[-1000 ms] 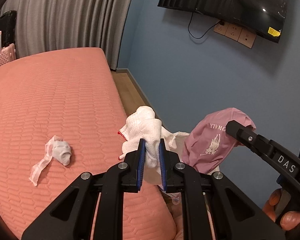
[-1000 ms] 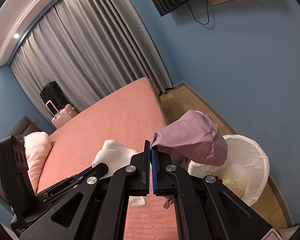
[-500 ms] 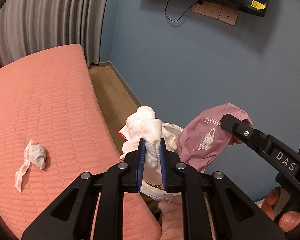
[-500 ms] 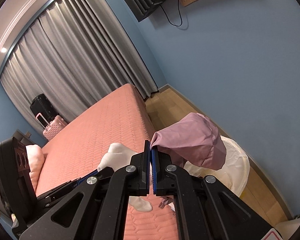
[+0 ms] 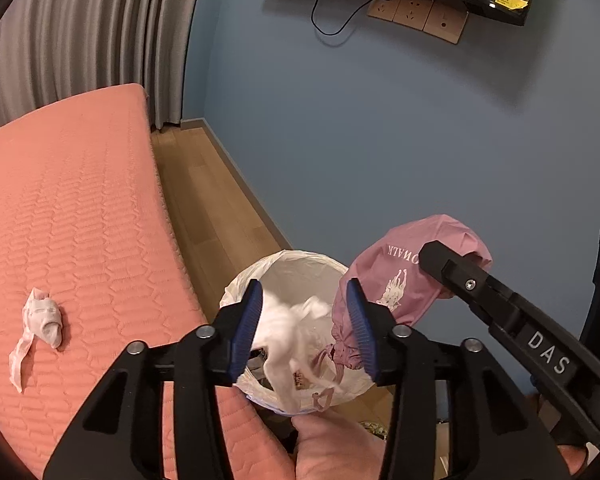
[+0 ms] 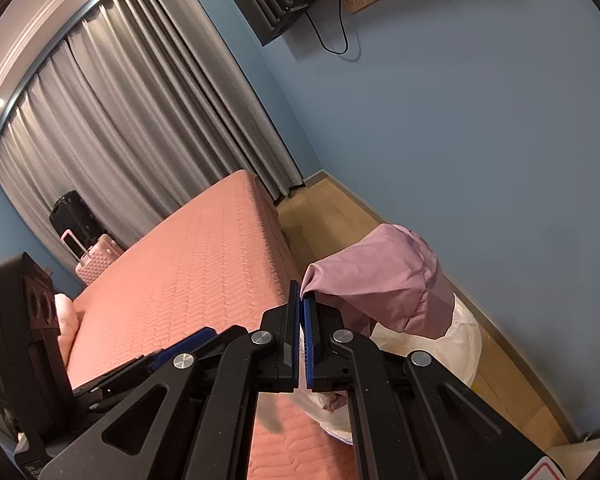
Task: Collect trash
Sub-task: 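Carry glove and lilac pouch over the wastebasket and open both tools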
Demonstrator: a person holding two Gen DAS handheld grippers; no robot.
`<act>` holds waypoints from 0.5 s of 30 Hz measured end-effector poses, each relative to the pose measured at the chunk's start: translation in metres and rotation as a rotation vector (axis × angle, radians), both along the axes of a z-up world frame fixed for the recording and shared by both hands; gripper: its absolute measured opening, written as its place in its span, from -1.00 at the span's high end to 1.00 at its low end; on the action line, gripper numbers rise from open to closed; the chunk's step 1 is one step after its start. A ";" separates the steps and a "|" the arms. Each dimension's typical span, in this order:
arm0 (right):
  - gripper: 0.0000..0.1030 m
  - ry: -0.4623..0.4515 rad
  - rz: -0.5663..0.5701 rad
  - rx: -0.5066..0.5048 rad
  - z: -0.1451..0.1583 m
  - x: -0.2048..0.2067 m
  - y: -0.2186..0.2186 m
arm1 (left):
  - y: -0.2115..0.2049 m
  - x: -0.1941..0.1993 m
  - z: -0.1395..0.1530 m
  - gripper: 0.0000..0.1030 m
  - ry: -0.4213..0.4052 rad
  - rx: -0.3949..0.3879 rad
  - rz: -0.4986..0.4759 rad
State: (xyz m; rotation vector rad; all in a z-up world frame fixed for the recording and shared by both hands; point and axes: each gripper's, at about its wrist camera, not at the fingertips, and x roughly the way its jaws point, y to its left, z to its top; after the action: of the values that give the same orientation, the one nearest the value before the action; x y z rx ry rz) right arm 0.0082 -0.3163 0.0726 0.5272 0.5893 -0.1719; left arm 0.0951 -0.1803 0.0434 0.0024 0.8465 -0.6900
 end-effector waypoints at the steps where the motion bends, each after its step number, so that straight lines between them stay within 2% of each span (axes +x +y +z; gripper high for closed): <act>1: 0.96 0.002 0.000 -0.002 -0.001 0.000 -0.001 | -0.001 0.000 0.001 -0.03 -0.003 0.001 0.003; 4: 0.84 0.006 -0.006 -0.008 -0.002 0.001 -0.001 | 0.000 0.000 -0.001 -0.07 -0.006 0.008 0.014; 15: 0.83 0.015 0.018 -0.005 -0.008 0.004 0.008 | 0.014 0.000 -0.011 -0.07 0.010 0.023 0.054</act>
State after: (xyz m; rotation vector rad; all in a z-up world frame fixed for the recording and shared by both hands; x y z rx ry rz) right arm 0.0126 -0.3082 0.0643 0.5159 0.6077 -0.1602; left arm 0.0947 -0.1658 0.0320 -0.0036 0.8613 -0.6296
